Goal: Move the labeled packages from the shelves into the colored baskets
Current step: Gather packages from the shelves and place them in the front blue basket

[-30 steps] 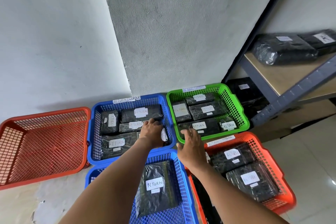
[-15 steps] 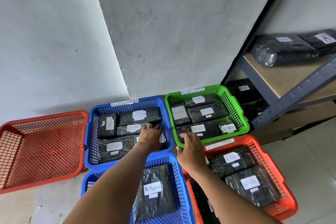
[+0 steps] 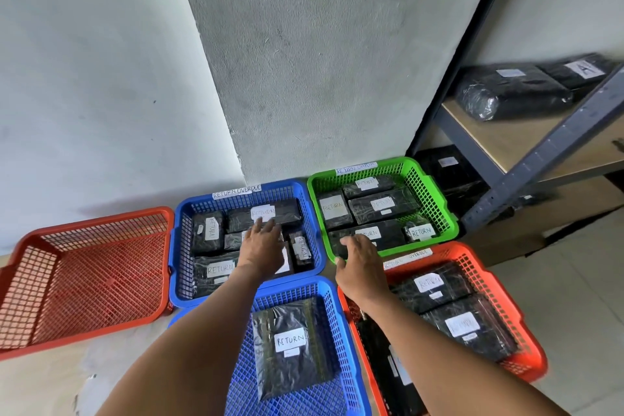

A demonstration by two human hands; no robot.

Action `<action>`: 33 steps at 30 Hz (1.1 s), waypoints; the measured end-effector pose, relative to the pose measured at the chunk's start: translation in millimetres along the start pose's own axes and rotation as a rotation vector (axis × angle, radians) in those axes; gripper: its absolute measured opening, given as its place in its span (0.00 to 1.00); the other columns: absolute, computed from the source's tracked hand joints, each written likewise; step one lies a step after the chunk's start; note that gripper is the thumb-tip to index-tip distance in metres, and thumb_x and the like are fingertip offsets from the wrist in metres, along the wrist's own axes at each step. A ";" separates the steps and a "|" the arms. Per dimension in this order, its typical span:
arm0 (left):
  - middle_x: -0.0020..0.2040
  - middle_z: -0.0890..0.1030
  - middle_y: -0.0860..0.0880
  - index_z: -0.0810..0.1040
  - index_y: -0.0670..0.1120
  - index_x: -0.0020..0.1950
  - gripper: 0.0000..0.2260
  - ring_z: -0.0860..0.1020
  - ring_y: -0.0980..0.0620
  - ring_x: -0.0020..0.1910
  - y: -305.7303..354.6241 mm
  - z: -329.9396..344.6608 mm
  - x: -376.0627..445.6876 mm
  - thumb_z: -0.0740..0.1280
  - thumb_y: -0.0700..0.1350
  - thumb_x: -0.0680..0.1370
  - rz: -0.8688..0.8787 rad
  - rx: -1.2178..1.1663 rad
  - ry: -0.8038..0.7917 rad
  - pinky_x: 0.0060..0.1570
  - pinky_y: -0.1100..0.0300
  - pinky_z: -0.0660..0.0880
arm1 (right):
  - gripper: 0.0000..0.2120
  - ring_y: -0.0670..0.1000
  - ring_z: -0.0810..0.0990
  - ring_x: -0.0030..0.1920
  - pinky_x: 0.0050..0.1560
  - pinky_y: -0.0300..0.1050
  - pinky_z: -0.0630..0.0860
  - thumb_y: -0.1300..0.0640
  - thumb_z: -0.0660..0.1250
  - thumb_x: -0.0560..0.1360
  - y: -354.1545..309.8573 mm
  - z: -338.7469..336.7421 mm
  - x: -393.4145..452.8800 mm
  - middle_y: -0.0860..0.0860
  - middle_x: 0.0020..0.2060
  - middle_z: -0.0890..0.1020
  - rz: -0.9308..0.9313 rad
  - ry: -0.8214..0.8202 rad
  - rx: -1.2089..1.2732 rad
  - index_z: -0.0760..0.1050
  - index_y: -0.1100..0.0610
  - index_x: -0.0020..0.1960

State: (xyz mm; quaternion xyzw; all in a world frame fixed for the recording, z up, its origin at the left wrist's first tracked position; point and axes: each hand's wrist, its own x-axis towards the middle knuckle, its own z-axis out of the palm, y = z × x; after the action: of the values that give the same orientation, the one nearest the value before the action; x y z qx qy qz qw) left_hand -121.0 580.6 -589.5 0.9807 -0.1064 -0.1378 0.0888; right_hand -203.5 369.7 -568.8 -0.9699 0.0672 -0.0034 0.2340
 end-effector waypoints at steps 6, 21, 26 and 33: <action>0.82 0.56 0.45 0.60 0.45 0.80 0.27 0.48 0.43 0.81 -14.7 -19.5 -30.2 0.58 0.41 0.80 -0.030 -0.002 0.148 0.79 0.46 0.49 | 0.16 0.54 0.71 0.66 0.70 0.48 0.68 0.55 0.66 0.78 -9.5 -16.1 -20.2 0.53 0.63 0.73 -0.043 -0.025 -0.086 0.71 0.56 0.64; 0.80 0.63 0.46 0.68 0.47 0.77 0.24 0.54 0.44 0.81 125.8 -59.2 -67.6 0.58 0.55 0.83 0.223 -0.112 0.272 0.78 0.48 0.53 | 0.23 0.58 0.68 0.72 0.71 0.54 0.65 0.47 0.63 0.79 70.9 -116.7 -85.8 0.57 0.69 0.72 0.169 0.052 -0.042 0.71 0.57 0.70; 0.69 0.77 0.43 0.79 0.44 0.65 0.28 0.69 0.41 0.73 217.9 -57.7 -93.2 0.52 0.59 0.77 0.321 -0.151 0.379 0.70 0.46 0.65 | 0.24 0.62 0.78 0.59 0.60 0.56 0.75 0.42 0.60 0.72 151.3 -163.3 -125.1 0.57 0.56 0.79 0.220 0.123 0.049 0.78 0.58 0.58; 0.58 0.83 0.43 0.82 0.43 0.59 0.27 0.79 0.38 0.58 362.2 -29.4 -124.1 0.55 0.60 0.76 0.377 -0.245 0.406 0.56 0.46 0.77 | 0.21 0.55 0.72 0.69 0.67 0.47 0.68 0.48 0.65 0.80 258.4 -262.7 -190.6 0.55 0.68 0.73 0.329 0.123 0.103 0.72 0.58 0.69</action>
State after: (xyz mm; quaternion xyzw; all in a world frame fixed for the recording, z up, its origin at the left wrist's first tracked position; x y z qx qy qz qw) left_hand -295.8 265.5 -456.7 0.9331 -0.2491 0.0683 0.2501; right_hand -435.6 48.0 -447.6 -0.9305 0.2387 -0.0281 0.2764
